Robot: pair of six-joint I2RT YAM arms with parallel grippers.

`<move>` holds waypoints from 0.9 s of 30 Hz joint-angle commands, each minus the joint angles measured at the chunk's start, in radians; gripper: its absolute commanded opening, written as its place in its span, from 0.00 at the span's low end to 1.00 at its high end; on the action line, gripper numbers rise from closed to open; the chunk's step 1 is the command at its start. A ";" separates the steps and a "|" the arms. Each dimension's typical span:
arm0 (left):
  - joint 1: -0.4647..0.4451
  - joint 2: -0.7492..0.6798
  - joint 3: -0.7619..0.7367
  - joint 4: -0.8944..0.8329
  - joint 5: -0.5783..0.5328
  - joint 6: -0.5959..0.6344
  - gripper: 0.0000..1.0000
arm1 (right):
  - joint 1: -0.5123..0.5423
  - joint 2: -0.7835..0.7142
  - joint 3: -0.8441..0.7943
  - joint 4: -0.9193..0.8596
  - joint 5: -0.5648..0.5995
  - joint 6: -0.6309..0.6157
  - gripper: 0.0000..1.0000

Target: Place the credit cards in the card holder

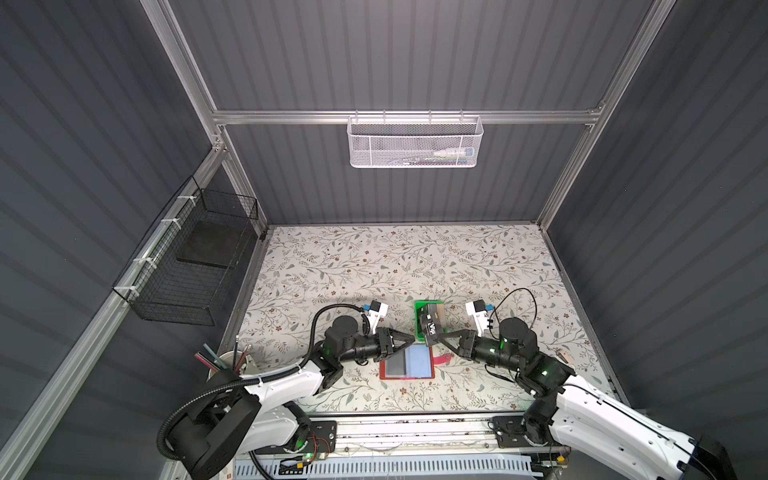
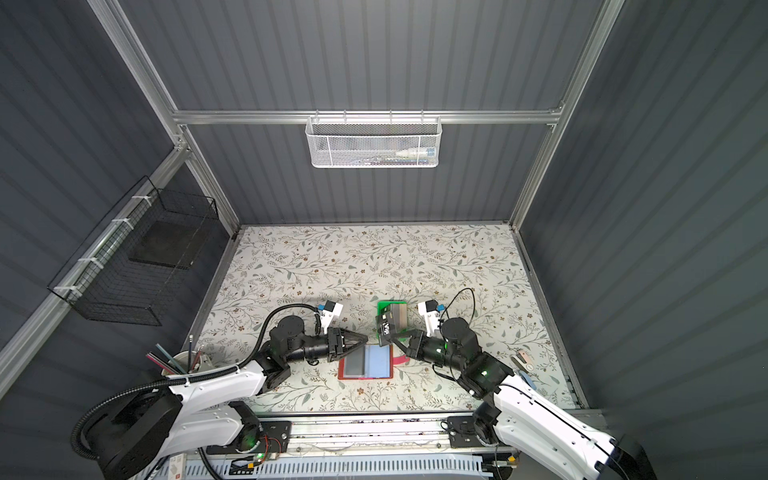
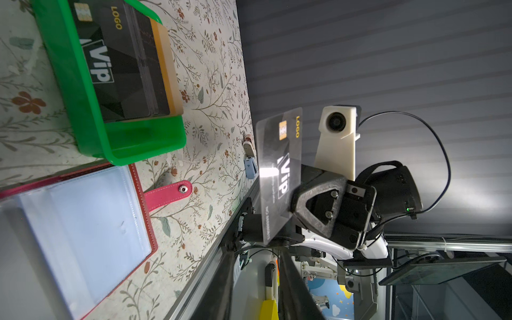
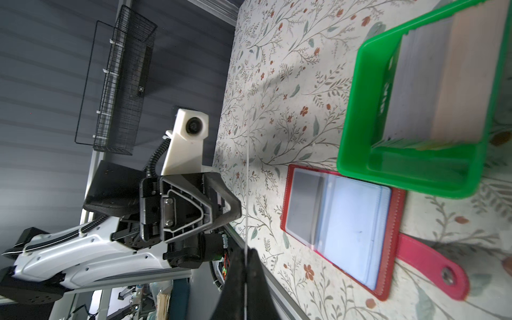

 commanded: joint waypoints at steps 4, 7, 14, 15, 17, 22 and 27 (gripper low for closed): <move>0.000 0.028 -0.010 0.149 0.027 -0.063 0.28 | 0.004 0.010 -0.032 0.147 -0.055 0.069 0.00; -0.013 0.041 -0.006 0.182 0.020 -0.078 0.27 | 0.004 0.021 -0.045 0.189 -0.058 0.089 0.00; -0.058 0.080 0.010 0.228 -0.017 -0.091 0.24 | 0.008 0.048 -0.063 0.268 -0.065 0.122 0.00; -0.063 0.081 0.011 0.233 -0.025 -0.094 0.23 | 0.009 0.049 -0.063 0.273 -0.066 0.125 0.00; -0.071 0.083 0.014 0.245 -0.040 -0.099 0.21 | 0.011 0.051 -0.068 0.283 -0.064 0.134 0.00; -0.081 0.093 0.025 0.269 -0.069 -0.112 0.17 | 0.018 0.051 -0.086 0.313 -0.052 0.157 0.00; -0.093 0.132 0.022 0.368 -0.091 -0.156 0.13 | 0.025 0.044 -0.103 0.333 -0.033 0.175 0.00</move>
